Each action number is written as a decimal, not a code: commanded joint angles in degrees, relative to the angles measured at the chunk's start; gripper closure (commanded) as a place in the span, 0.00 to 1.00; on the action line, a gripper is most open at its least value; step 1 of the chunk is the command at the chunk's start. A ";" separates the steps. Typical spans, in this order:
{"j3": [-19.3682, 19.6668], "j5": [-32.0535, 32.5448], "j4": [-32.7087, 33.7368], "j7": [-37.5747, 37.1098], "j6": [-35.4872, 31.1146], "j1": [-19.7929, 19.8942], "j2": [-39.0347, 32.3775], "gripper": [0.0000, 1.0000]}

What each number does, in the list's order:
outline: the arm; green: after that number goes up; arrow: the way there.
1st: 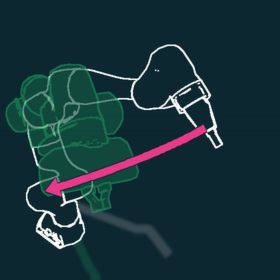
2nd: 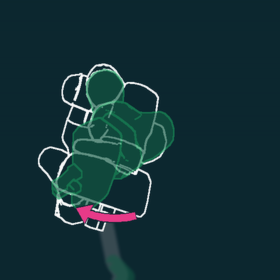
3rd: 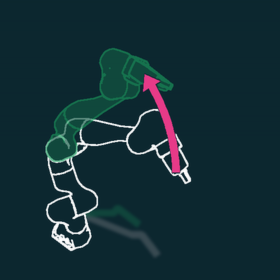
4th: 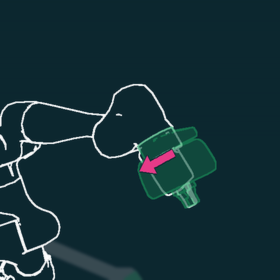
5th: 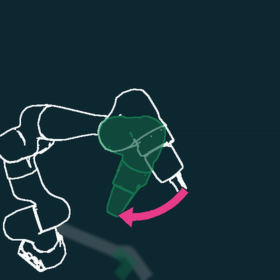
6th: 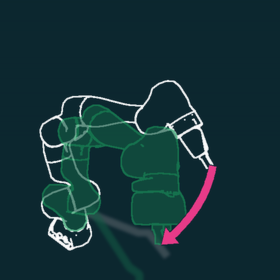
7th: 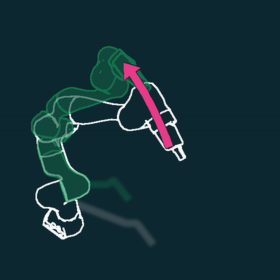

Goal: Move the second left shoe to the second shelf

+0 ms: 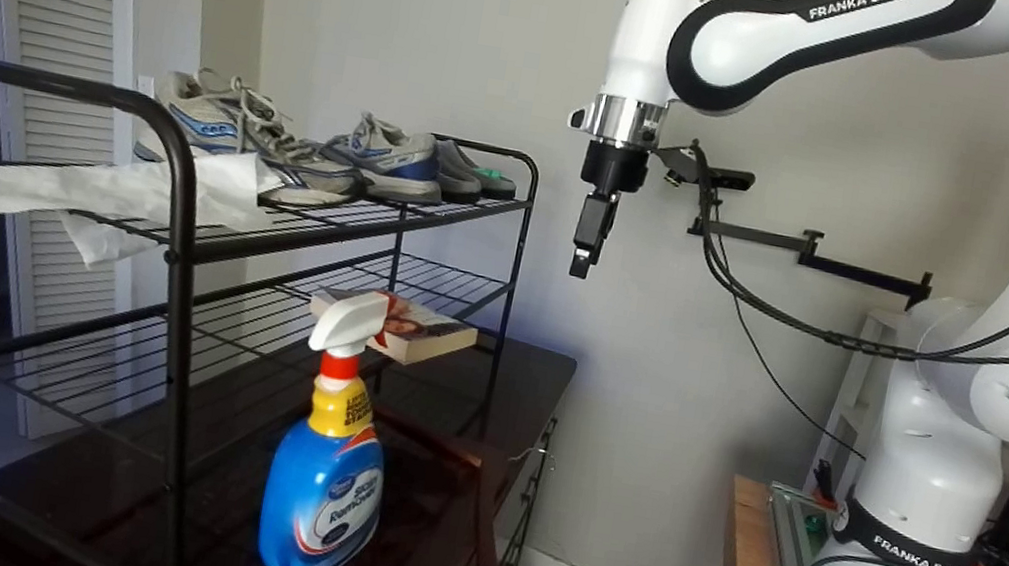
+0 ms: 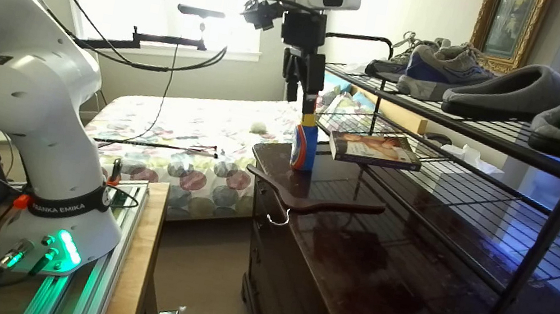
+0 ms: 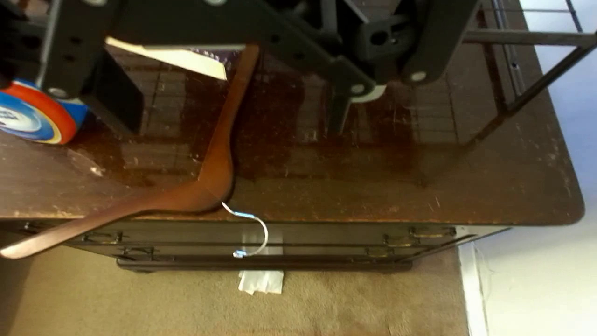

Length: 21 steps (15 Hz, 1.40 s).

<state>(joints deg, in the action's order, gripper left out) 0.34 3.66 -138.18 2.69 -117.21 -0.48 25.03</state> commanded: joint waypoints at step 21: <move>-5.52 11.14 25.29 -11.40 -26.86 1.12 -19.90 0.00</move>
<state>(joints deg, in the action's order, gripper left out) -4.06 9.80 -118.63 -3.58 -144.38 -1.00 10.58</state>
